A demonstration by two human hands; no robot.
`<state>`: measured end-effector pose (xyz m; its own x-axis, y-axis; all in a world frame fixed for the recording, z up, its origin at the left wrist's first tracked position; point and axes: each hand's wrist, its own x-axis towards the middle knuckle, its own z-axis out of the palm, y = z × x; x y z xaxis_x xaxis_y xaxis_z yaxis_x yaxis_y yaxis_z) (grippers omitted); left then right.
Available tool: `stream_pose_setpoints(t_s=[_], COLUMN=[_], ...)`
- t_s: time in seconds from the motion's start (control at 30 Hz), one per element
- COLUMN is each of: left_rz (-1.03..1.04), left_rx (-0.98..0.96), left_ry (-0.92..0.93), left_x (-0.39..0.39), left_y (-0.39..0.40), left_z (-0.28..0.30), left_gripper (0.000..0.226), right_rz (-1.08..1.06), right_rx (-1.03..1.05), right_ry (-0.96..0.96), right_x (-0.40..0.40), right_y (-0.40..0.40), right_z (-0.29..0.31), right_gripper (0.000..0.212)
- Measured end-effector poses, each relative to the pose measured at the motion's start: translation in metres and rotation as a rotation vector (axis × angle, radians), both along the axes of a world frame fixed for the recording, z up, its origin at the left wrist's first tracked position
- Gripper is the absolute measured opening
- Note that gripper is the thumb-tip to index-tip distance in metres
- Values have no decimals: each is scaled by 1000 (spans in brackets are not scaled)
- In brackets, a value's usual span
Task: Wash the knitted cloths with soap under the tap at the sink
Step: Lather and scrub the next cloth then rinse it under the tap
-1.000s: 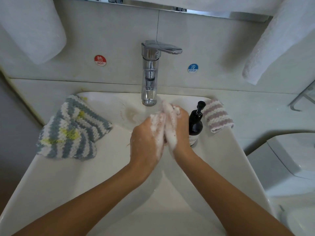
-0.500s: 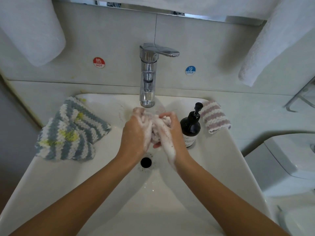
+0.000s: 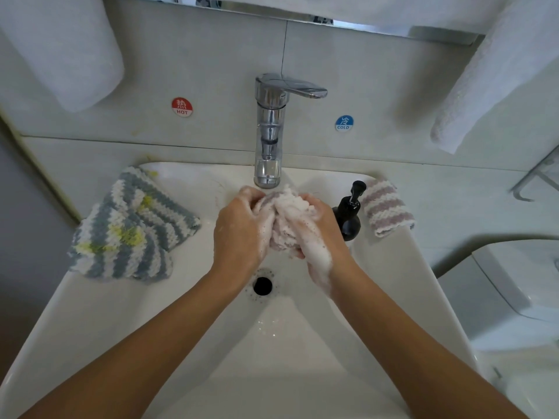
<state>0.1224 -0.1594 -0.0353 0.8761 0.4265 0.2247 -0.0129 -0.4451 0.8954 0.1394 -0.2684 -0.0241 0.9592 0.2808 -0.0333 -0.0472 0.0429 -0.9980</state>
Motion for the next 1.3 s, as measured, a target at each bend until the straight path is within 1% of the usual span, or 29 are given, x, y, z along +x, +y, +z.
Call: stream_pose_setpoints(t_s=[0.07, 0.17, 0.23, 0.27, 0.37, 0.43, 0.53, 0.57, 0.63, 0.7, 0.77, 0.83, 0.9, 0.93, 1.0, 1.03, 1.07, 1.1, 1.17, 1.2, 1.23, 1.3], left_rz=[-19, -61, -42, -25, -27, -23, 50, 86, 124, 131, 87, -13, -110, -120, -81, -41, -5, 24, 64, 90, 96, 64], left_rx=[32, 42, -74, -144, -343, -433, -488, -492, -475, -481, -426, -315, -271, -243, -271, -248, -212, -217, -336, -350, -350, -326], left_ry=[-30, -54, -64, -66, -67, -66, -35, -33, -41, -34, -21, -34, -43, -31, -27, -36, -57, -64, -85, -109, -127, -159], left_x=[-3, -12, -14, -13, -9, -6, -2, 0, 3, 3, -1, -10, -20, -24, -20, -15, -10, -5, 3, 5, -1, -6], left_y=[-2, -9, -12, -14, -14, -12, -3, 0, 5, 6, 0, -12, -28, -35, -40, -39, -37, -33, -25, -22, -23, -30], left_z=[-1, -5, -9, -10, -6, -2, -2, -4, -6, -7, -9, -13, -19, -21, -26, -28, -28, -26, -21, -20, -14, -19], left_gripper=[23, 23, 28, 32, 43, 49, 43, 41, 41, 39, 35, 39, 44, 43, 34, 33, 34, 38, 45, 47, 47, 40], right_rz=[-48, -107, -90, -73, -36, -52, -128, -152, -119, -113, -190, -310, -404, -410, -369, -338, -316, -294, -252, -225, -233, -265], right_rx=[-22, -17, 1, 15, 78, 126, 144, 123, 29, 26, 49, -16, 12, 36, 92, 81, 50, -6, -60, -55, -57, -81], right_ry=[-24, -2, -6, -10, 23, 56, 67, 47, -30, -19, 42, 18, 7, 20, 54, 54, 38, 7, -41, -55, -77, -146], right_x=[1, 4, 1, 1, -1, -3, -2, -1, -3, -7, -5, 0, 3, 4, 3, 3, 2, -2, -11, -14, -14, -6], right_y=[4, 10, 11, 10, 8, 8, 7, 7, 9, 13, 17, 20, 18, 17, 13, 13, 13, 15, 21, 23, 24, 23], right_z=[-2, -7, -5, -5, -2, 1, 0, -2, -6, -7, -10, -14, -11, -9, -8, -11, -17, -23, -28, -28, -24, -14], right_gripper=[7, 27, 43, 46, 40, 35, 24, 23, 19, 16, 18, 16, 13, 14, 20, 24, 28, 30, 25, 22, 23, 33])
